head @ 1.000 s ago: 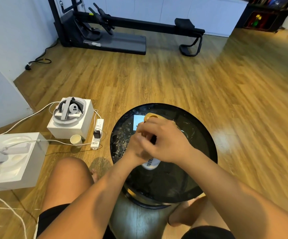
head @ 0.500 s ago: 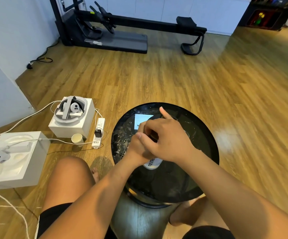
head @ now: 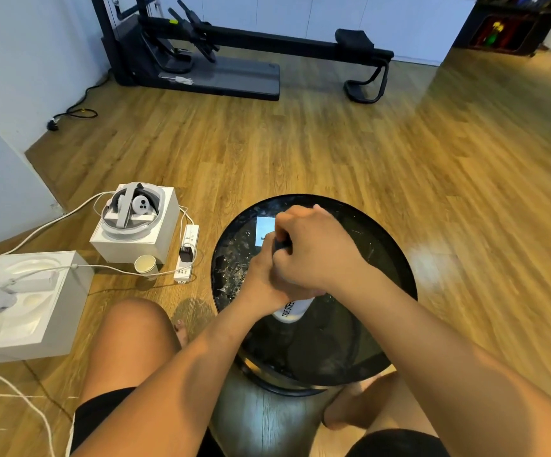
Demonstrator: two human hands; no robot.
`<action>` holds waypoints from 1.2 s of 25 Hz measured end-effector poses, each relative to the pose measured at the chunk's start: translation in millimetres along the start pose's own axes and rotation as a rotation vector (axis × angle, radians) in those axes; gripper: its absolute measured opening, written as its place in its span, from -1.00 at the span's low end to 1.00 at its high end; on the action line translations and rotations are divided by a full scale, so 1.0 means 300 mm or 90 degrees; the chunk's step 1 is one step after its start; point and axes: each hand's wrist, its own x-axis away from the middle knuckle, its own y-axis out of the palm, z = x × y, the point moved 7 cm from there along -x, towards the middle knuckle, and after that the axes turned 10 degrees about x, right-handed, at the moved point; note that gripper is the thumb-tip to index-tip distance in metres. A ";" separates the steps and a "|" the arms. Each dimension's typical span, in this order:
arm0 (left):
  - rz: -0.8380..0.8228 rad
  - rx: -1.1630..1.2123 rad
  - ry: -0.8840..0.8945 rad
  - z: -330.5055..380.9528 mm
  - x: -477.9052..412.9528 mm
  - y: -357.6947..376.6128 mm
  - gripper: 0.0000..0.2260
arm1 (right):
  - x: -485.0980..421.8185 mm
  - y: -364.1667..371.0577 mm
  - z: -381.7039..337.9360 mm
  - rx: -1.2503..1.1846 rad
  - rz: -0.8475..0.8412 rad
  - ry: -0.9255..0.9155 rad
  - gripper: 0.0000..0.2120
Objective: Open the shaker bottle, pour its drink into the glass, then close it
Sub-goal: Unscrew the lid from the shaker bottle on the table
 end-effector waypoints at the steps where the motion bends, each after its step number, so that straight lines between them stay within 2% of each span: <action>1: -0.023 0.008 -0.007 -0.020 -0.006 0.004 -0.40 | 0.009 -0.002 -0.022 -0.045 0.003 -0.027 -0.94; 3: -0.044 -0.037 -0.021 -0.021 -0.005 0.007 -0.59 | 0.034 -0.005 -0.051 -0.104 0.020 -0.057 -0.94; 5: 0.001 -0.057 -0.010 0.005 -0.007 -0.005 -0.73 | 0.049 -0.029 -0.039 -0.152 0.087 -0.055 -0.93; 6: 0.006 -0.018 -0.022 0.024 -0.003 0.003 -0.67 | 0.051 -0.040 -0.017 -0.159 0.127 -0.031 -0.90; 7: 0.011 -0.015 -0.016 0.032 0.002 0.007 -0.53 | 0.049 -0.046 0.008 -0.136 0.153 0.005 -0.82; 8: 0.004 -0.019 -0.027 0.047 0.009 0.007 -0.43 | 0.042 -0.038 0.032 -0.078 0.144 0.042 -0.71; 10: 0.005 -0.011 -0.032 0.063 0.014 0.008 -0.29 | 0.025 0.011 0.060 0.051 0.030 0.087 -0.50; 12: -0.014 -0.002 -0.027 0.073 0.019 0.014 -0.13 | 0.026 0.043 0.048 0.089 -0.030 0.062 -0.45; 14: -0.014 -0.004 -0.013 0.066 0.030 0.006 -0.04 | 0.024 0.033 0.023 0.052 -0.017 0.014 -0.52; 18: -0.030 0.057 -0.011 0.056 0.032 0.011 -0.39 | 0.051 -0.012 -0.031 -0.049 0.071 -0.108 -0.66; 20: -0.016 0.021 0.018 0.084 0.027 0.007 -0.29 | 0.048 -0.058 0.008 -0.115 0.170 -0.065 -0.73; 21: -0.007 0.017 0.017 0.088 0.027 0.003 -0.20 | 0.037 -0.067 0.037 -0.100 0.188 -0.012 -0.71; 22: 0.001 0.023 0.009 0.094 0.031 -0.001 -0.17 | 0.020 -0.060 0.067 -0.059 0.158 0.056 -0.64; 24: 0.011 0.023 0.013 0.089 0.031 -0.005 -0.16 | -0.009 -0.006 0.109 0.035 0.027 0.140 -0.49; 25: 0.012 0.020 0.009 0.087 0.030 -0.006 -0.16 | -0.015 0.014 0.104 0.059 -0.007 0.127 -0.46; 27: 0.015 0.022 0.016 0.070 0.019 -0.003 -0.18 | -0.017 0.023 0.060 0.042 -0.001 0.050 -0.40; 30: -0.023 -0.082 0.014 0.006 0.019 0.005 -0.40 | -0.004 0.016 -0.020 -0.039 0.021 -0.019 -0.38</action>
